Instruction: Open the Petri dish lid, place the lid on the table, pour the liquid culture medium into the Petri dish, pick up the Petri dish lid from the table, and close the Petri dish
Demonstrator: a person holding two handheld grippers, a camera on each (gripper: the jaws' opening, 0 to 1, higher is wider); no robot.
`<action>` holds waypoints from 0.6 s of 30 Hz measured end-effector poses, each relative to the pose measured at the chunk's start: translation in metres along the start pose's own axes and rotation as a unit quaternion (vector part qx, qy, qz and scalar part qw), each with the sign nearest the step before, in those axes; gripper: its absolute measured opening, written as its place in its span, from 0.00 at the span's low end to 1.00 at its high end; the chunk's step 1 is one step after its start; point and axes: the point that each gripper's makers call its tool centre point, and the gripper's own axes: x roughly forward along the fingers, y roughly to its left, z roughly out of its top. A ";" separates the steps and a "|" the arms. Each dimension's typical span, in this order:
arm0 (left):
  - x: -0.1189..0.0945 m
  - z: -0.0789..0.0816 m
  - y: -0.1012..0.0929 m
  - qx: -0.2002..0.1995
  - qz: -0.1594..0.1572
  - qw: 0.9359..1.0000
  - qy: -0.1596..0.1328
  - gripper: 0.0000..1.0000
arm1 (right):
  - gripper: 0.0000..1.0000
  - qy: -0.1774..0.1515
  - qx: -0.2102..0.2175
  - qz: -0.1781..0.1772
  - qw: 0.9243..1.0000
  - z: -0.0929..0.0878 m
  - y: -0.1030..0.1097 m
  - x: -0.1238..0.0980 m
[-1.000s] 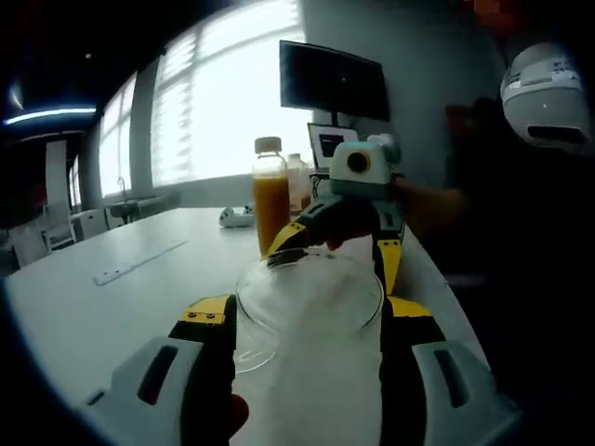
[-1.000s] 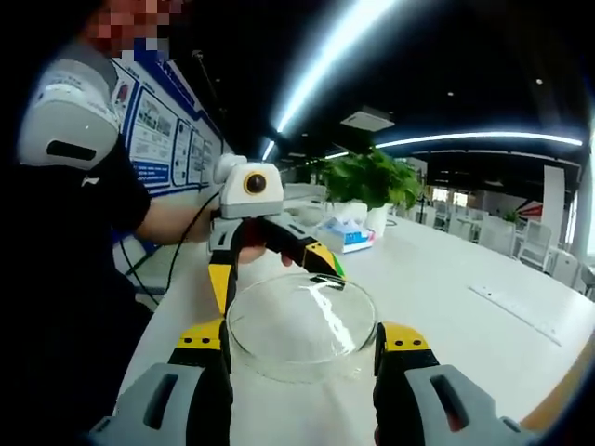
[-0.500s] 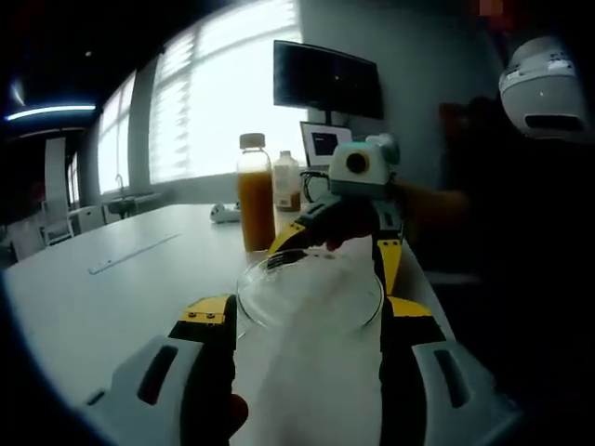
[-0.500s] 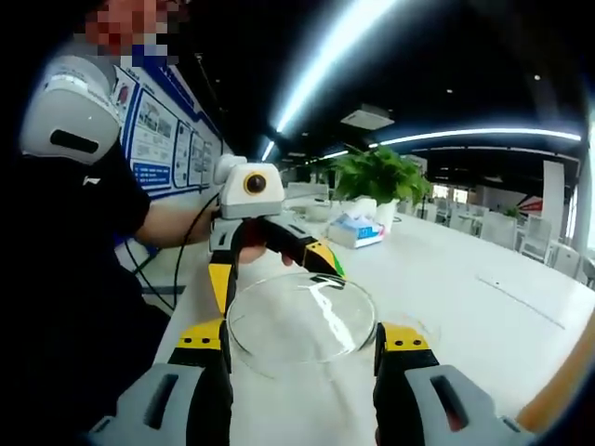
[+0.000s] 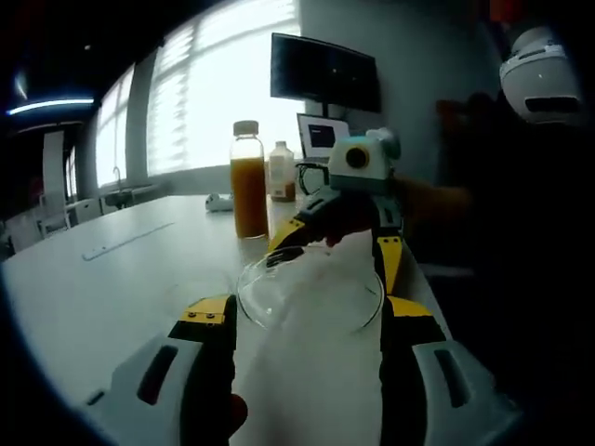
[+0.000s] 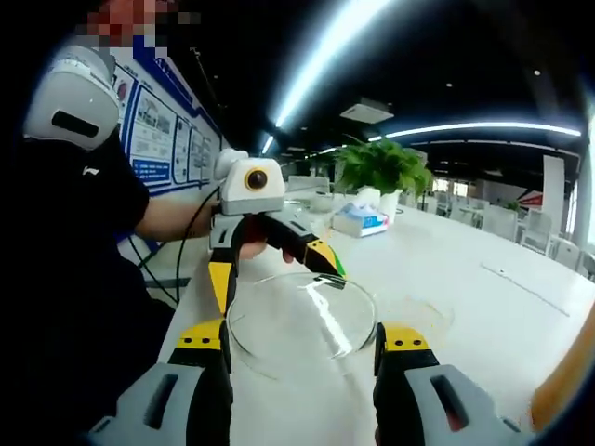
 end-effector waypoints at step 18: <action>0.002 -0.021 -0.007 -0.020 -0.005 0.999 0.028 0.53 | 0.56 0.018 0.019 0.011 1.000 -0.020 0.012 0.008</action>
